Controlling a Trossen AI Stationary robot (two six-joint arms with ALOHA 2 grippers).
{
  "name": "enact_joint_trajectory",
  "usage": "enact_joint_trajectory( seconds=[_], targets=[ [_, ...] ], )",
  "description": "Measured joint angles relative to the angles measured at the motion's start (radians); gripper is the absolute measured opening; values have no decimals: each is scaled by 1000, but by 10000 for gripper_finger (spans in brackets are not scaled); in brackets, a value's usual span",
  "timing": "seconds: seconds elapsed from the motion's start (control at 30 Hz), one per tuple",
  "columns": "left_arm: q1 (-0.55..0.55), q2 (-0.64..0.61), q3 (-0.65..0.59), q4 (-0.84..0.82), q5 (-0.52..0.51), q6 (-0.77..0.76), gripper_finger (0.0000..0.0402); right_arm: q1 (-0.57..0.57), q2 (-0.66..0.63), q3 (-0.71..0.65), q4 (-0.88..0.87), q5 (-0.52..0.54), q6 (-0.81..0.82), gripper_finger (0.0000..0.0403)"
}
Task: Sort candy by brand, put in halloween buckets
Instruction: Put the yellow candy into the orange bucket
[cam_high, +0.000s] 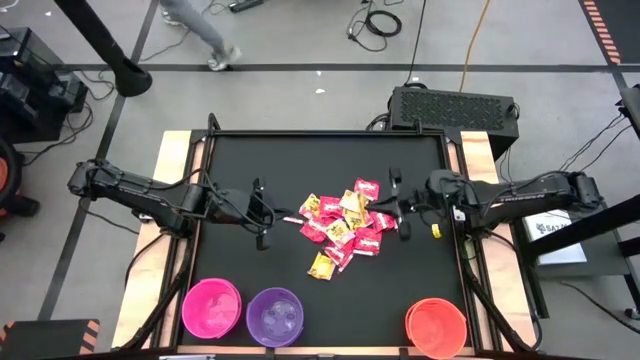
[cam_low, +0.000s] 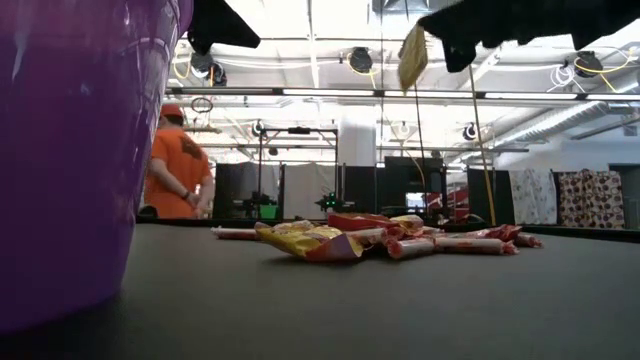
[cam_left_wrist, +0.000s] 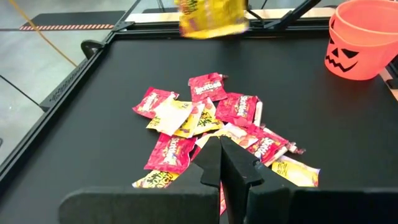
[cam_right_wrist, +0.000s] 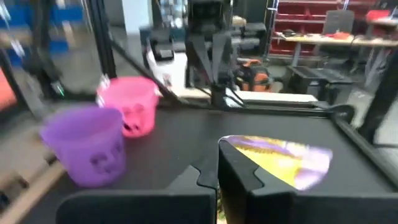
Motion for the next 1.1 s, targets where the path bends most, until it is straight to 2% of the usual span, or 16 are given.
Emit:
enact_joint_trajectory(
  seconds=[0.1, 0.3, 0.63, 0.87, 1.0, 1.1],
  targets=[
    [0, 0, 0, 0, 0, -1, 2, 0, 1, 0, 73, 9, 167, 0],
    [0, 0, 0, 19, 0, 0, 2, -4, 0, 0, 303, 10, 322, 0],
    [0, 0, 0, 18, 0, -1, 2, -4, -1, 0, 324, 7, 318, 0],
    [0, 0, 0, 17, 0, -1, 2, -4, -105, 0, 260, -112, 240, 0],
    [0, 0, 0, 17, 0, -2, 2, -4, -229, 0, 130, -158, 226, 0],
    [0, 0, 0, 16, 0, -2, 2, -2, -337, 37, -55, -158, 256, 0]
  ],
)
